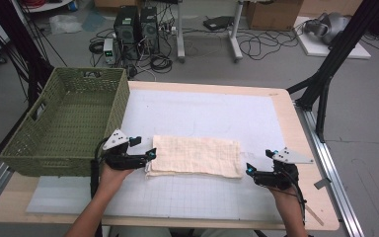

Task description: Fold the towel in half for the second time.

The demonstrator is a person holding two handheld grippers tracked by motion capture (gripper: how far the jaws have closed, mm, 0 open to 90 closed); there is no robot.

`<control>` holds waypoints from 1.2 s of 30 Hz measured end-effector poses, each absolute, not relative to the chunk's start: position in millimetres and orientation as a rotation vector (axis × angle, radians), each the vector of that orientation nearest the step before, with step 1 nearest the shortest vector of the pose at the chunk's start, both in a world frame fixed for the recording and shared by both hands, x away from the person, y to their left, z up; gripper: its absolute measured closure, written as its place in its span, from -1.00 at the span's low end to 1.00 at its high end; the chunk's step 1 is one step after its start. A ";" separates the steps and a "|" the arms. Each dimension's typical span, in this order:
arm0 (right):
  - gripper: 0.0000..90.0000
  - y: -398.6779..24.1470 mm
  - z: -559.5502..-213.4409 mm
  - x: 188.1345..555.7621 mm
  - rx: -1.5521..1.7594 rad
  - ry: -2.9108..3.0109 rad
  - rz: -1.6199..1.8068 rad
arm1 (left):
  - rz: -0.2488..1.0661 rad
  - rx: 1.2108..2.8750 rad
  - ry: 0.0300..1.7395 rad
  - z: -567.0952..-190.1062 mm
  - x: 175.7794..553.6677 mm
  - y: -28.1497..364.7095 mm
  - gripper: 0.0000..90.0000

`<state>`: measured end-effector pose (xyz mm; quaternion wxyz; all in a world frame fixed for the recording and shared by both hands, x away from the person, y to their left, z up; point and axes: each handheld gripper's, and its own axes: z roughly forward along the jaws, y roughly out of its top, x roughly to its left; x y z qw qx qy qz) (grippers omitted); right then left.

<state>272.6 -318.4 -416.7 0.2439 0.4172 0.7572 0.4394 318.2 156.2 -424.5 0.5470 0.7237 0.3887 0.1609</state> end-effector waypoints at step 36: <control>-0.74 -309.4 -421.8 276.5 1.132 2.121 1.208 | 0.438 1.970 1.081 -436.7 404.8 123.8 -0.09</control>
